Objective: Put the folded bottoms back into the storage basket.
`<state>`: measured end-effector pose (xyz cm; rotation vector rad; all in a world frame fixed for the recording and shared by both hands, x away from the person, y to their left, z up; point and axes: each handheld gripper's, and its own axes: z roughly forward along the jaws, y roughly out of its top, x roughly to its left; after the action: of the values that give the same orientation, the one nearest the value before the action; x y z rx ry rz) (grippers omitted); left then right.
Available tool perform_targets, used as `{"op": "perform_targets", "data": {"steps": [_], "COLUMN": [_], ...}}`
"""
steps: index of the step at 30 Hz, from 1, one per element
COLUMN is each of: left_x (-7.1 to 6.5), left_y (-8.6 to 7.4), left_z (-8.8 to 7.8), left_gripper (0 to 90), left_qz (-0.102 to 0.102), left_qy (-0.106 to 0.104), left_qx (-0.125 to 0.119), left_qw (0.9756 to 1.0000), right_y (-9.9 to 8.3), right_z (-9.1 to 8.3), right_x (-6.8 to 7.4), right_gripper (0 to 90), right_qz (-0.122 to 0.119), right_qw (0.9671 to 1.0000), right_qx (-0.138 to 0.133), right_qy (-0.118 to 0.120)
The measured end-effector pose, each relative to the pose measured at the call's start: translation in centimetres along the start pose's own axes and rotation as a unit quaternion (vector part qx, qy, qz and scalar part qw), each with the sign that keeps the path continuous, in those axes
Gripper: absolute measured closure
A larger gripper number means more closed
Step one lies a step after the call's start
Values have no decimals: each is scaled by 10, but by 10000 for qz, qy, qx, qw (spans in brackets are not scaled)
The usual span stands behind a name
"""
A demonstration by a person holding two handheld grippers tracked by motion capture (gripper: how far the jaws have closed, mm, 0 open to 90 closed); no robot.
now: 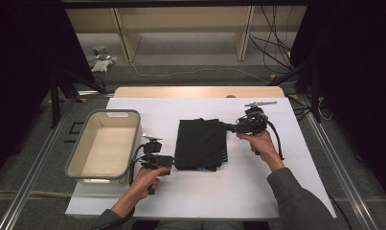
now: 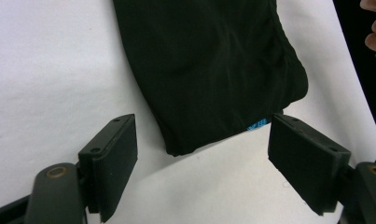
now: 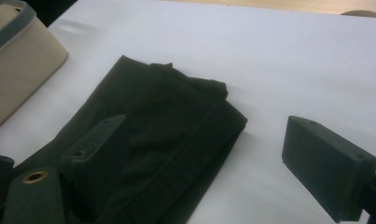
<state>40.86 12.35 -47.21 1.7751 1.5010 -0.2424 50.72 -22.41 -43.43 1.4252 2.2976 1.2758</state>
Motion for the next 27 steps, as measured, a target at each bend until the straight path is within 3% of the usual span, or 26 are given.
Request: {"op": "perform_targets", "data": {"steps": [9, 22, 27], "left_x": [0, 4, 4], "left_y": [2, 5, 8], "left_z": [5, 12, 14], "left_gripper": [269, 383, 430], "left_qz": [-43, -109, -9], "left_qy": [27, 137, 219], "left_qx": [96, 228, 286], "left_qw": [9999, 9996, 9993], "right_y": [11, 20, 22], "right_z": [14, 36, 46], "right_x": [1, -1, -1], "right_gripper": [159, 158, 159], "right_qz": [-76, 54, 79], "right_qw": [9996, 9986, 9977], "right_qx": [224, 490, 653], "right_qy": [-158, -182, -180]}}
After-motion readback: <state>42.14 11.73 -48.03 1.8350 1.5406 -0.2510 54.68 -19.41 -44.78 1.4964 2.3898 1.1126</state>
